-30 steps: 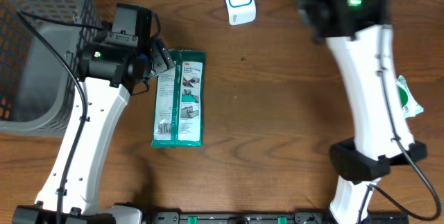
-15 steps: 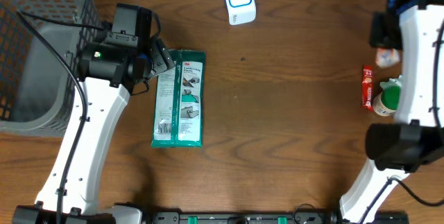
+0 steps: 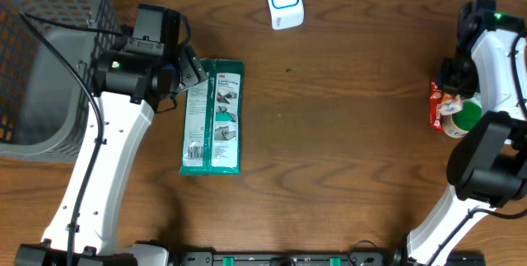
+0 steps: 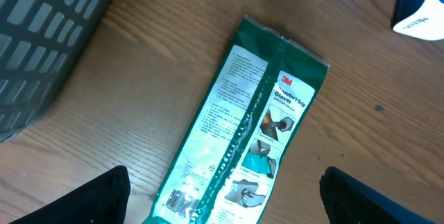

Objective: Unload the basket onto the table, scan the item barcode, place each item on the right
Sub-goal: 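Carry the orange box right and set it beside the jar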

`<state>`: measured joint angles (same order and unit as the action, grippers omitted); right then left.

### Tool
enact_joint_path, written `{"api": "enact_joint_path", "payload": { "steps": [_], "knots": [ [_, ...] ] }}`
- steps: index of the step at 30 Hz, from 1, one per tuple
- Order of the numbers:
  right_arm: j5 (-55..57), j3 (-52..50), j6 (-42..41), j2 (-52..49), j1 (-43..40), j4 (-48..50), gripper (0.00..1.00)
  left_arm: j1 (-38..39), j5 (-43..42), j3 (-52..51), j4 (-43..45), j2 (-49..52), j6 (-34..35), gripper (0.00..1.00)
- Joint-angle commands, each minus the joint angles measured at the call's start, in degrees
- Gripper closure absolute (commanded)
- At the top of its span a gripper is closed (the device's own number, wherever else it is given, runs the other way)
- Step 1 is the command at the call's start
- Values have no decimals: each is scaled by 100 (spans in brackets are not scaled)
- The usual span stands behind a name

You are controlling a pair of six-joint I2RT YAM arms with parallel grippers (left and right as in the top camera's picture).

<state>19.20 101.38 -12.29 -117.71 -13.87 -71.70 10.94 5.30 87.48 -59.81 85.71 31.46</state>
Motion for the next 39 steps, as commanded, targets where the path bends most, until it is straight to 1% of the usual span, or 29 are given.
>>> {"api": "enact_joint_path", "payload": {
  "steps": [1, 2, 3, 5, 7, 10, 11, 14, 15, 18, 20, 23, 25, 27, 28, 29, 33, 37, 39],
  "knots": [
    [17, -264, -72, 37, -35, 234, 75, -15, 76, 44, -17, -22, -35, 12],
    [17, -330, -72, 37, -35, 289, 69, -15, 76, 44, -17, -22, -35, 12],
    [17, -385, -72, 37, -35, 321, 67, -15, 74, 44, -17, -22, -33, 12],
    [17, -455, -72, 37, -35, 339, 56, -15, 74, 44, -17, -22, -33, 12],
    [17, -457, -70, 37, -35, 313, 53, -15, 76, 44, -17, -22, -33, 12],
    [15, -455, -42, 39, -35, 289, 35, -15, 76, 44, -17, -22, -33, 12],
    [15, -452, -31, 39, -35, 291, 31, -15, 76, 44, -17, -22, -33, 12],
    [-70, -345, -26, 50, -33, 205, 25, -15, 74, 44, -17, -22, -35, 12],
    [-208, -247, -7, 52, -35, 122, 25, -15, 76, 44, -17, -22, -33, 12],
    [-1191, 125, 321, 72, -26, -103, 25, -15, 74, 44, -17, -22, -33, 12],
    [-2411, 369, 621, 103, 2, -186, 29, -15, 76, 44, -17, -22, -33, 12],
    [-3654, 393, 723, 125, 61, -153, 42, -15, 74, 44, -17, -22, -35, 12],
    [-3888, 313, 721, 111, 170, -96, 59, -15, 74, 44, -17, -22, -33, 12],
    [-3842, 146, 721, 111, 302, 42, 82, -15, 74, 44, -17, -22, -35, 12],
    [-3801, 15, 691, 111, 372, 162, 89, -15, 76, 44, -17, -22, -35, 12],
    [-3770, -136, 629, 111, 448, 295, 92, -15, 76, 44, -17, -22, -33, 12],
    [-3670, -874, 610, 111, 758, 1106, 92, -15, 74, 44, -17, -22, -35, 12],
    [-2951, -1563, 284, 111, 933, 2035, 96, -15, 74, 44, -17, -22, -33, 12],
    [-2601, -1753, 52, 111, 925, 2271, 96, -15, 76, 44, -17, -22, -33, 12]
  ]
}}
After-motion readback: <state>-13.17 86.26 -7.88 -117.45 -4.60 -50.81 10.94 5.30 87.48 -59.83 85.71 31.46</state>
